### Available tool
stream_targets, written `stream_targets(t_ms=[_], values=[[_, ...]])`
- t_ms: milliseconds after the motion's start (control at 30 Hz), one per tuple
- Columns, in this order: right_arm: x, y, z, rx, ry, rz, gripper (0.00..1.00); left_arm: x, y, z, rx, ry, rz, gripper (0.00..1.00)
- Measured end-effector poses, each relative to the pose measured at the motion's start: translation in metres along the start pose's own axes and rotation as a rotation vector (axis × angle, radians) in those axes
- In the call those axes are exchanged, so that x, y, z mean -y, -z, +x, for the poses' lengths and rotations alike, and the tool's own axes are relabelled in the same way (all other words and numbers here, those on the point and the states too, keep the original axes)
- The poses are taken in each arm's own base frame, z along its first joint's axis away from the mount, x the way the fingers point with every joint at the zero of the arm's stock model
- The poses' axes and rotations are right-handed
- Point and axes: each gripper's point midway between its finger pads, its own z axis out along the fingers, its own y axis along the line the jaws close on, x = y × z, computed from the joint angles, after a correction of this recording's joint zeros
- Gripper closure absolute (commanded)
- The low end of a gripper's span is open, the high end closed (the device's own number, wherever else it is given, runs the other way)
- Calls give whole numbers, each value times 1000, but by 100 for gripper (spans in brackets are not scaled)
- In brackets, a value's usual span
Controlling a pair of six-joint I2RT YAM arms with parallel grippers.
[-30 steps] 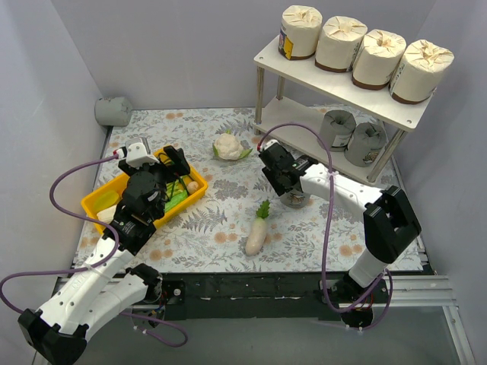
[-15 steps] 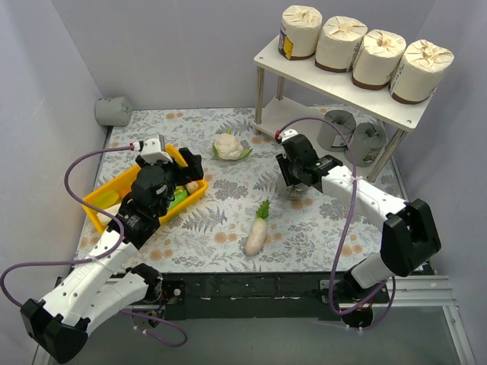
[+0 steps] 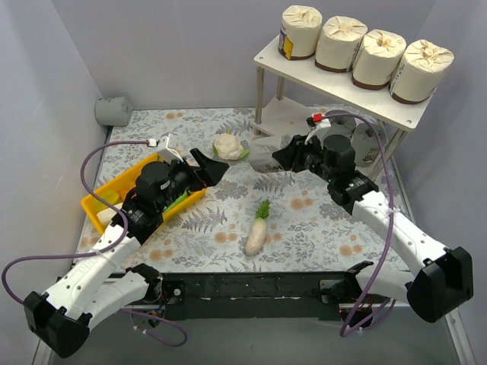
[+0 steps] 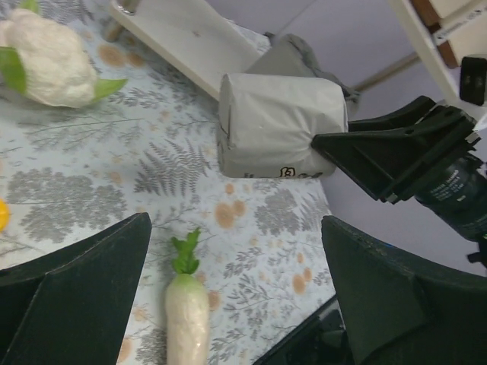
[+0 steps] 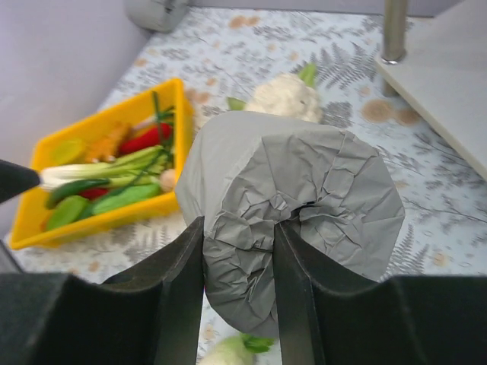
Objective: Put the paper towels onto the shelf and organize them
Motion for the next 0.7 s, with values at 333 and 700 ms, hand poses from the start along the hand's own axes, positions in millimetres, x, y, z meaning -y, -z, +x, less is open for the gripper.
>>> stream_targets(t_ms=[333, 700], values=[[-62, 39, -43, 181, -202, -364, 69, 58, 7, -11, -2, 70, 267, 6], [-102, 64, -54, 199, -339, -636, 69, 96, 23, -22, 15, 39, 461, 10]])
